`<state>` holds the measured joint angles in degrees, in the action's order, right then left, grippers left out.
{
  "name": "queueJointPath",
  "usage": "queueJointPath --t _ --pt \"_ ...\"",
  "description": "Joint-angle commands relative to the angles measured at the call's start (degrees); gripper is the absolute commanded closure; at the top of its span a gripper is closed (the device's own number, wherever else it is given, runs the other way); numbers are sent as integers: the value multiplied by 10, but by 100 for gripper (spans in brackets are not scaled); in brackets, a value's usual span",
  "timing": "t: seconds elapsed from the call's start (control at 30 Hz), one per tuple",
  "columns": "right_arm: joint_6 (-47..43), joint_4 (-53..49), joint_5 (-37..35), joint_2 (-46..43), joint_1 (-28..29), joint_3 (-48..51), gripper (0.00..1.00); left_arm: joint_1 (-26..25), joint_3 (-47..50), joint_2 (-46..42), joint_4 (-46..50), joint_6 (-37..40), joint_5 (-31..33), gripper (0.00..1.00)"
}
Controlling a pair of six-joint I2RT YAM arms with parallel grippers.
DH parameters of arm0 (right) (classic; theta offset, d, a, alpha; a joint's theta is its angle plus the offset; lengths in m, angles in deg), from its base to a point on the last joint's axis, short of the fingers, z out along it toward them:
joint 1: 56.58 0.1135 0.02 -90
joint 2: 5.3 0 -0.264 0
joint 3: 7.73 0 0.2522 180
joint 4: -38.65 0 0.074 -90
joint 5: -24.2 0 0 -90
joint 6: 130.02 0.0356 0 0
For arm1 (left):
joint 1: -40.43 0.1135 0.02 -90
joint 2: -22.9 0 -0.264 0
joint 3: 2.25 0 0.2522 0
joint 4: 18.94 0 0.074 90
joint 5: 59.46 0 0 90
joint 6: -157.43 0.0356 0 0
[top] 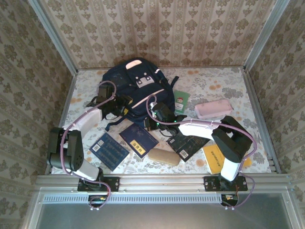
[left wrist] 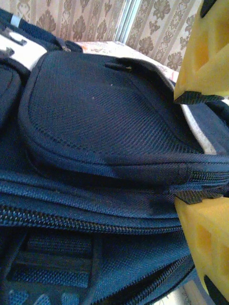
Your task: Pack the student bag
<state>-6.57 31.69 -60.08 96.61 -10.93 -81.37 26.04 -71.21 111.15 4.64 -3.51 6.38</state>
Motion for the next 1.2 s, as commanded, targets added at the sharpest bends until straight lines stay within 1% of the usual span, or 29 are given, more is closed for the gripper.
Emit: queueJointPath --t 0.0,0.2,0.27,0.33,0.37,0.4,0.47,0.53,0.67,0.9,1.1,1.17 --pt "1 36 -16 4 2 -7 100 -4 -22 10 3 1 9 46" --pt "6 45 -9 14 2 -9 100 -11 -51 31 11 0 24 46" --pt "6 45 -9 15 2 -9 100 -12 -66 44 13 6 27 51" --pt "0 38 -13 18 2 -13 100 -13 -79 55 11 10 27 61" --pt "-5 28 -18 17 2 -16 100 -13 -84 60 8 14 24 72" --pt "-12 20 -24 16 2 -19 100 -12 -91 63 7 17 22 80" --pt "-21 12 -32 10 2 -18 100 -11 -95 62 6 25 21 91" --pt "-31 -4 -41 7 2 -22 100 -8 -99 58 6 36 18 100" --pt "-46 -26 -60 -2 0 -24 100 5 -99 47 13 47 9 100" --pt "-83 -74 -69 -28 -26 -26 100 53 -106 15 37 75 -11 100" --pt "-119 -114 -53 -39 -64 -30 100 77 -120 -2 59 97 -23 100" --pt "-116 -116 -33 -40 -86 -29 100 82 -126 -6 71 107 -24 100"
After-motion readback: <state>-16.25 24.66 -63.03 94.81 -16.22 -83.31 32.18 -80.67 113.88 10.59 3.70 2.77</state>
